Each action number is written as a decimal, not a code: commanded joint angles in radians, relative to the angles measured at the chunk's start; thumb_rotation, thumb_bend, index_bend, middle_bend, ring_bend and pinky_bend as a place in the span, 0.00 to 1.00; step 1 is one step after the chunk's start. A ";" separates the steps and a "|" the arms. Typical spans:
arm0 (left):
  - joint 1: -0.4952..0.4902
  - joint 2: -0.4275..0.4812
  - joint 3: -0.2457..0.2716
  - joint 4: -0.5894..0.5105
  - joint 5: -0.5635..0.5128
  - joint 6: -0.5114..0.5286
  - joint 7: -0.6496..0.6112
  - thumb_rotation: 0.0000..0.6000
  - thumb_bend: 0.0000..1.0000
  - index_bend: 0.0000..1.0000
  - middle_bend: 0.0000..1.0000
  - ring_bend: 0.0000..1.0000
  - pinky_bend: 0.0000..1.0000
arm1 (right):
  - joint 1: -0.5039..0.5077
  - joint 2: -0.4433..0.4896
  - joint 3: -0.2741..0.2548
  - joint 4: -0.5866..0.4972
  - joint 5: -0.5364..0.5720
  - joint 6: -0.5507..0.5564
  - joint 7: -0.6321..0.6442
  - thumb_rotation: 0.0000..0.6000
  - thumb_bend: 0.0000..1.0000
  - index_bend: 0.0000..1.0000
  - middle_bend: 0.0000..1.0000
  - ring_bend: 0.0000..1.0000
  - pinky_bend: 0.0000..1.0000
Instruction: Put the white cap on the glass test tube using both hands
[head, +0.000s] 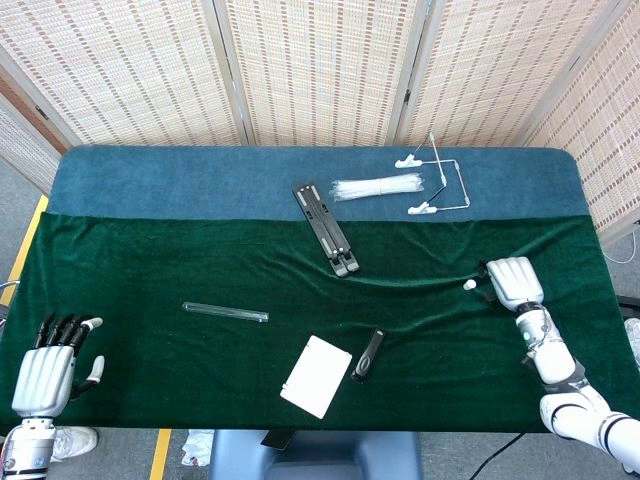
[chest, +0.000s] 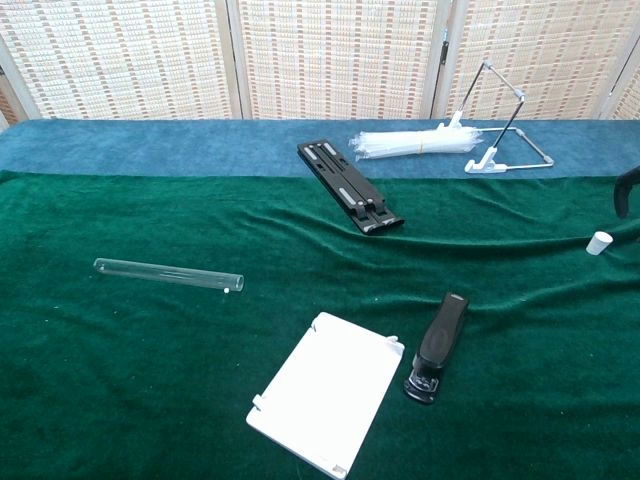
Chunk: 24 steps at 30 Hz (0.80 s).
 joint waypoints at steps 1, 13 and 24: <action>0.000 -0.001 0.001 0.001 -0.001 -0.001 0.001 1.00 0.46 0.26 0.23 0.15 0.00 | 0.011 -0.015 0.000 0.018 0.009 -0.014 -0.011 0.99 0.35 0.43 0.98 1.00 1.00; 0.000 -0.001 0.000 0.005 -0.010 -0.004 0.003 1.00 0.47 0.26 0.22 0.14 0.00 | 0.045 -0.064 -0.001 0.067 0.035 -0.058 -0.044 0.98 0.35 0.43 0.98 1.00 1.00; -0.001 -0.004 0.000 0.010 -0.015 -0.006 0.001 1.00 0.46 0.26 0.22 0.14 0.00 | 0.060 -0.080 -0.002 0.087 0.053 -0.077 -0.063 0.98 0.40 0.45 0.98 1.00 1.00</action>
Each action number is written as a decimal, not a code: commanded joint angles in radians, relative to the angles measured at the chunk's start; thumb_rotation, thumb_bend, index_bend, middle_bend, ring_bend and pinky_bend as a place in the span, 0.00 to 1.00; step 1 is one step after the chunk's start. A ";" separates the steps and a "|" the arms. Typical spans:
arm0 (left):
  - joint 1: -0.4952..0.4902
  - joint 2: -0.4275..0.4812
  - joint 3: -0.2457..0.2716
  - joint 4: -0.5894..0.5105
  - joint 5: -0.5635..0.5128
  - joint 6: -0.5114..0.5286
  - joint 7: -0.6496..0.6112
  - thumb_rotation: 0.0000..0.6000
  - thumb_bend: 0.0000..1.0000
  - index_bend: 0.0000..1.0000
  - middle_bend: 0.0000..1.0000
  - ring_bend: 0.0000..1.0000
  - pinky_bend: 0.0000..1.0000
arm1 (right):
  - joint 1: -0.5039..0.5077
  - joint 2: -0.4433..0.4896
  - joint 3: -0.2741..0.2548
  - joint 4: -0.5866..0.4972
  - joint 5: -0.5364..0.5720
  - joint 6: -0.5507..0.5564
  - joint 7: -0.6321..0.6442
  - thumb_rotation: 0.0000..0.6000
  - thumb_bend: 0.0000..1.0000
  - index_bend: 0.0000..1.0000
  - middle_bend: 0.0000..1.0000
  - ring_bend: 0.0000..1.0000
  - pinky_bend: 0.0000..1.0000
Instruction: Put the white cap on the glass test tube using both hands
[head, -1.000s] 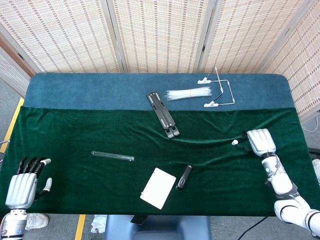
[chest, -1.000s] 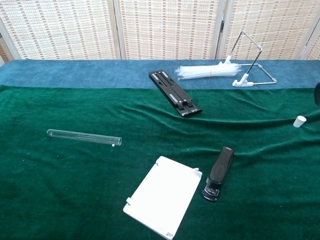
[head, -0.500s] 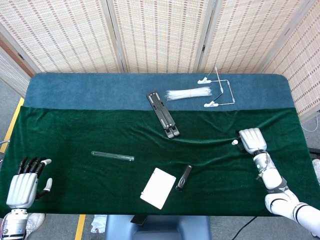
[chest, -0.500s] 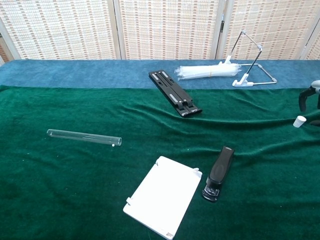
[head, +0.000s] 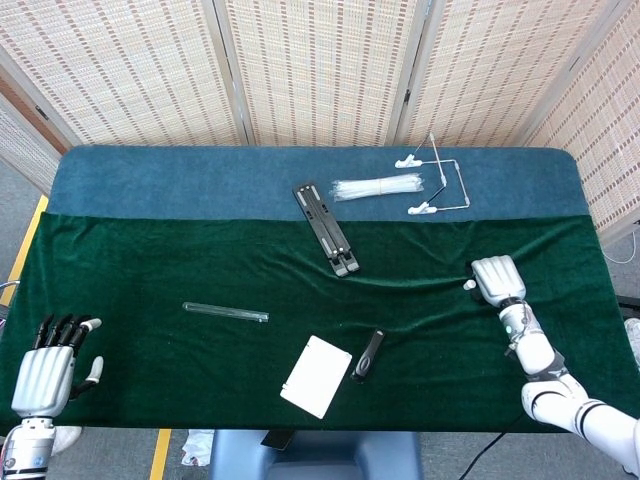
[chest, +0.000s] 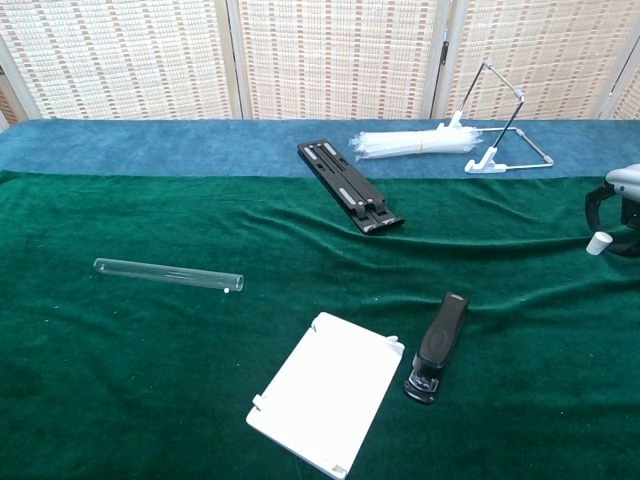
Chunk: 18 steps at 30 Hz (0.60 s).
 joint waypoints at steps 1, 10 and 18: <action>-0.001 0.000 0.000 0.001 -0.001 -0.001 -0.001 1.00 0.46 0.26 0.22 0.14 0.00 | 0.002 -0.002 0.000 0.000 0.003 -0.002 -0.003 0.98 0.40 0.45 0.98 1.00 1.00; -0.002 -0.002 0.000 0.006 -0.003 -0.005 -0.005 1.00 0.46 0.26 0.21 0.13 0.00 | 0.007 -0.006 -0.003 0.002 0.016 -0.005 -0.019 0.98 0.43 0.48 0.98 1.00 1.00; -0.004 -0.001 -0.002 0.009 -0.006 -0.006 -0.010 1.00 0.47 0.25 0.21 0.13 0.00 | 0.012 -0.005 -0.001 -0.004 0.030 -0.009 -0.033 0.99 0.50 0.55 0.99 1.00 1.00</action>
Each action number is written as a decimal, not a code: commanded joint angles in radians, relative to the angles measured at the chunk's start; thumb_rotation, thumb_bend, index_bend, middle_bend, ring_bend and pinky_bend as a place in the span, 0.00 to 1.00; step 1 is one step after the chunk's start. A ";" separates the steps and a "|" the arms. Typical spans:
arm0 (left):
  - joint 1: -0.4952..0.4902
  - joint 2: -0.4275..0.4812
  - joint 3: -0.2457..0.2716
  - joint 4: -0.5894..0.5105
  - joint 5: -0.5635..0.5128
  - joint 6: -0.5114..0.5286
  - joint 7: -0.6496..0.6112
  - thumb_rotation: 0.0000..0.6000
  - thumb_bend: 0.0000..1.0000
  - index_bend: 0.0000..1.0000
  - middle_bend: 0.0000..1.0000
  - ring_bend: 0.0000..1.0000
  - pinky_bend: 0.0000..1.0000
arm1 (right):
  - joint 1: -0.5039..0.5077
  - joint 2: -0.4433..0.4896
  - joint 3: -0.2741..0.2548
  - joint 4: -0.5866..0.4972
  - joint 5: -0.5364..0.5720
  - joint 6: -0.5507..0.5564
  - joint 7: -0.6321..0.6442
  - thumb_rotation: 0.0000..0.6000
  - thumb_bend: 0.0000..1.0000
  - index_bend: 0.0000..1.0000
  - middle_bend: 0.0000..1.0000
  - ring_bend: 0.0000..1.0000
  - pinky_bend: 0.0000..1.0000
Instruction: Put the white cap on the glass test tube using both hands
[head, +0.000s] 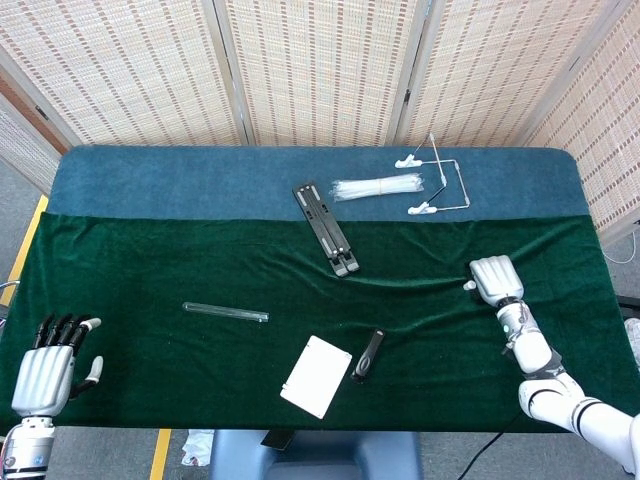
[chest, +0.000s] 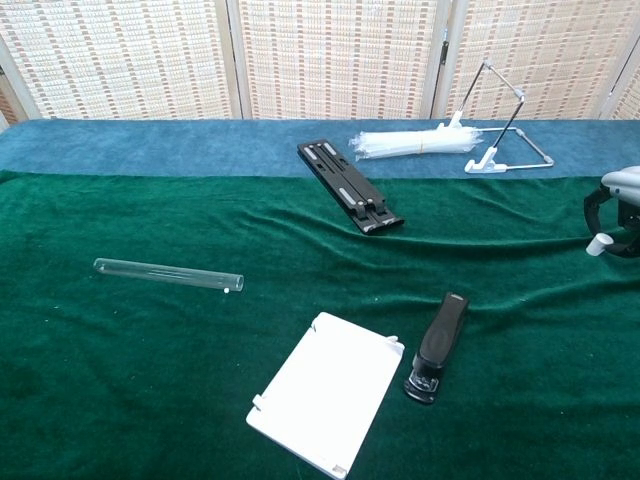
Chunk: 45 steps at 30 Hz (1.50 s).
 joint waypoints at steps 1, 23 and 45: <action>-0.003 0.003 -0.003 0.000 -0.001 -0.003 -0.003 1.00 0.47 0.25 0.21 0.13 0.00 | 0.000 0.007 0.003 -0.012 0.003 0.006 -0.002 1.00 0.52 0.56 0.99 1.00 1.00; -0.262 -0.048 -0.092 0.128 0.047 -0.244 -0.002 1.00 0.46 0.38 0.51 0.43 0.52 | -0.174 0.496 -0.004 -0.658 -0.120 0.314 0.039 1.00 0.64 0.67 1.00 1.00 1.00; -0.506 -0.282 -0.123 0.165 -0.236 -0.525 0.350 1.00 0.38 0.40 0.77 0.67 0.79 | -0.165 0.464 -0.028 -0.630 -0.119 0.272 0.043 1.00 0.65 0.67 1.00 1.00 1.00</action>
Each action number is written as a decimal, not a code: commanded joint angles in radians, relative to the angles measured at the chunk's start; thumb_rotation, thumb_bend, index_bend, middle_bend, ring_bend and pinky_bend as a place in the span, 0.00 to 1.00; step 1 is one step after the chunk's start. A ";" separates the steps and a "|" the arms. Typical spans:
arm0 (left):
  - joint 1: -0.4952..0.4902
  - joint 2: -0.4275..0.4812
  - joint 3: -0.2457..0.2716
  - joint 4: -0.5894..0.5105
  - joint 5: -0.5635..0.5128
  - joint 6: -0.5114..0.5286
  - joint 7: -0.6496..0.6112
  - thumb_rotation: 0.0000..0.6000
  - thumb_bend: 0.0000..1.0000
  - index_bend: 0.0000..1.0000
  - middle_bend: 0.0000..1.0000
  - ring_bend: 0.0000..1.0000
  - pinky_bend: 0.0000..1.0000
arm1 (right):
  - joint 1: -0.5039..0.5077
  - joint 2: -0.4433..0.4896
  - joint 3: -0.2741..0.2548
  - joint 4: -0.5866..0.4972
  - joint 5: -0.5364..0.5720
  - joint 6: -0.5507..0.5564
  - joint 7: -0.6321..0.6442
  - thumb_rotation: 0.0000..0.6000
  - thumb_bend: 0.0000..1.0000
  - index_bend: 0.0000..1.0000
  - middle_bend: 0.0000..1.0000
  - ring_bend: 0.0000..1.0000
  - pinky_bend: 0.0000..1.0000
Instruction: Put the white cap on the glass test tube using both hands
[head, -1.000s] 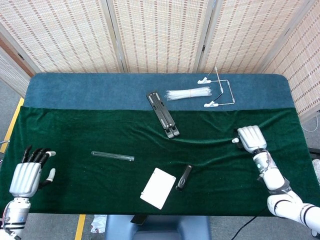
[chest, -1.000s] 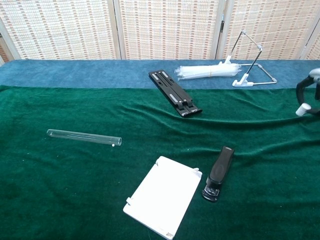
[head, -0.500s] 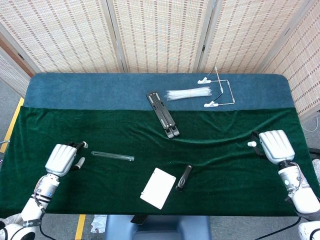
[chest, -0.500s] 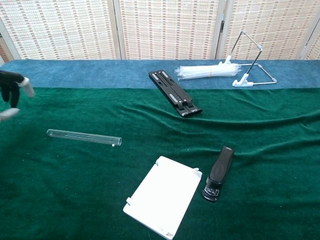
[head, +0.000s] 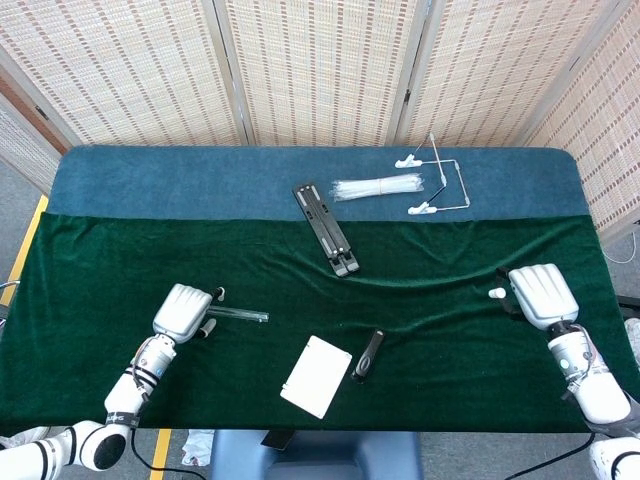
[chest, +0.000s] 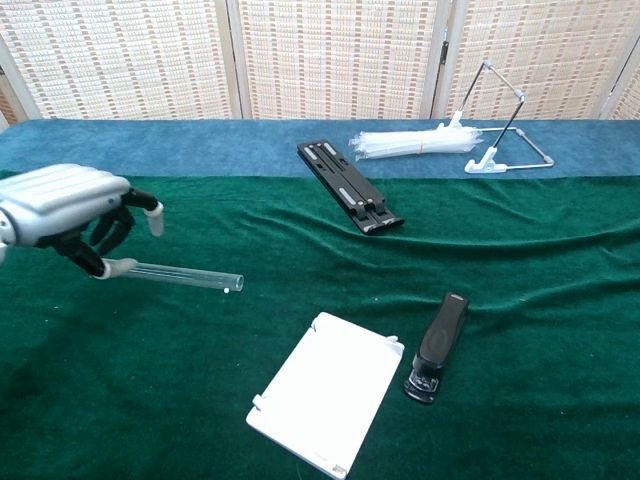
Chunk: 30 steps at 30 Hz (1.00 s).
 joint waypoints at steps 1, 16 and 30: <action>-0.027 -0.042 0.000 0.016 -0.044 -0.015 0.040 1.00 0.38 0.40 0.77 0.67 0.79 | 0.003 -0.006 -0.002 0.007 0.001 -0.007 0.003 1.00 0.65 0.67 1.00 1.00 1.00; -0.080 -0.150 -0.012 0.111 -0.209 0.009 0.124 1.00 0.38 0.47 0.83 0.72 0.81 | 0.009 -0.027 -0.009 0.056 0.004 -0.033 0.041 1.00 0.65 0.67 1.00 1.00 1.00; -0.096 -0.166 0.007 0.145 -0.250 0.022 0.122 1.00 0.37 0.50 0.83 0.72 0.81 | 0.011 -0.035 -0.011 0.073 -0.001 -0.039 0.057 1.00 0.65 0.68 1.00 1.00 1.00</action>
